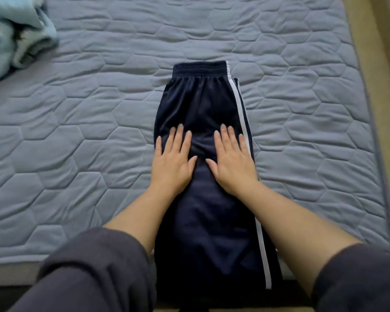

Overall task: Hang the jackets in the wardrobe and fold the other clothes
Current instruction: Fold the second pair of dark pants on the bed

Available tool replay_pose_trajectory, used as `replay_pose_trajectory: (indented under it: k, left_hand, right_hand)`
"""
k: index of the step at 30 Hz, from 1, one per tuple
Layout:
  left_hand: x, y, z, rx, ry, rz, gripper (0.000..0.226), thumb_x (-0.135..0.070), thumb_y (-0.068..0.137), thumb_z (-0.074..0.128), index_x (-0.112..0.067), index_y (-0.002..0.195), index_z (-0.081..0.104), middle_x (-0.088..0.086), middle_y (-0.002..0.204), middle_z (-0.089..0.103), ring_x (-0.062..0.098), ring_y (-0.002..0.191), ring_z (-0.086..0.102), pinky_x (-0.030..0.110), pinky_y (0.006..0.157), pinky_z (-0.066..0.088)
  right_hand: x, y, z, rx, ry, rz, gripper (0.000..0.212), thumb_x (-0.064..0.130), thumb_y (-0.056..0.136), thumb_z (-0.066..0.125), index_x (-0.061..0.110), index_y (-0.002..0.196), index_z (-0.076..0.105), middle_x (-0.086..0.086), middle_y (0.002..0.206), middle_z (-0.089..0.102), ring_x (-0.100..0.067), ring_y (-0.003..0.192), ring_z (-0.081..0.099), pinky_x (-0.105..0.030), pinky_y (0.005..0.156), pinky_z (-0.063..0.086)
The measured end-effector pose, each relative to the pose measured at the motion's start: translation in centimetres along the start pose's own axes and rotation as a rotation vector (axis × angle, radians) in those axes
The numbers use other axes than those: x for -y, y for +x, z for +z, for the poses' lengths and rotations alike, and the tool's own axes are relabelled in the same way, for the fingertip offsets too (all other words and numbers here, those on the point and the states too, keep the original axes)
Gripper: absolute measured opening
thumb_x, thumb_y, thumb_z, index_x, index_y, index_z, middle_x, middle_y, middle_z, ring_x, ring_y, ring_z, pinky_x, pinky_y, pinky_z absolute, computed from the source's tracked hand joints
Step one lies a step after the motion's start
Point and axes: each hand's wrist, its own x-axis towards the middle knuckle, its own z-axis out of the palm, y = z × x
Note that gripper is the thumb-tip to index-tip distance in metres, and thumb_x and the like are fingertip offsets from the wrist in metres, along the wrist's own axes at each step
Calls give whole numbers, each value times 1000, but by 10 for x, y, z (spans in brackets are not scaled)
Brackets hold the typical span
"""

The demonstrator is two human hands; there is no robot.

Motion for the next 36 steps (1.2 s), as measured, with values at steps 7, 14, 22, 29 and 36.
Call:
replay_pose_trajectory:
  k: [7,14,22,29,36]
  left_hand:
    - [10,-6,20,-81,-69,-91,69,-45,93,32,-13,151,13,10,159,7,24,147,7,46,116,4]
    - [-8,-94,-4,-105,-511,-300,57,-13,92,52,-1,144,31,16,147,36,30,135,36,38,111,27]
    - [-28,-184,-8,185,-1107,-817,26,-23,85,66,-20,107,53,0,105,64,14,90,60,22,71,42]
    - [-39,-244,-23,343,-1164,-947,16,-20,87,66,-10,99,62,11,101,66,23,86,61,33,68,54]
    - [-55,-314,-98,277,-1236,-970,33,-16,87,65,-16,118,53,6,120,61,18,90,61,36,74,55]
  right_hand:
    - [-4,-11,24,-84,76,169,76,50,94,29,4,151,6,-15,159,0,-27,148,-1,-42,118,-3]
    - [-2,-105,11,-4,552,309,63,17,96,48,2,149,17,-16,158,13,-31,142,23,-38,116,23]
    - [-9,-191,11,105,1056,735,27,21,89,61,17,114,55,-2,107,65,-18,96,58,-26,77,40]
    - [-12,-244,-3,302,1265,705,13,15,89,61,16,102,60,-6,107,68,-9,84,62,-19,67,47]
    - [-9,-319,-61,282,1418,666,70,9,88,63,23,148,28,19,120,49,10,91,58,-10,78,46]
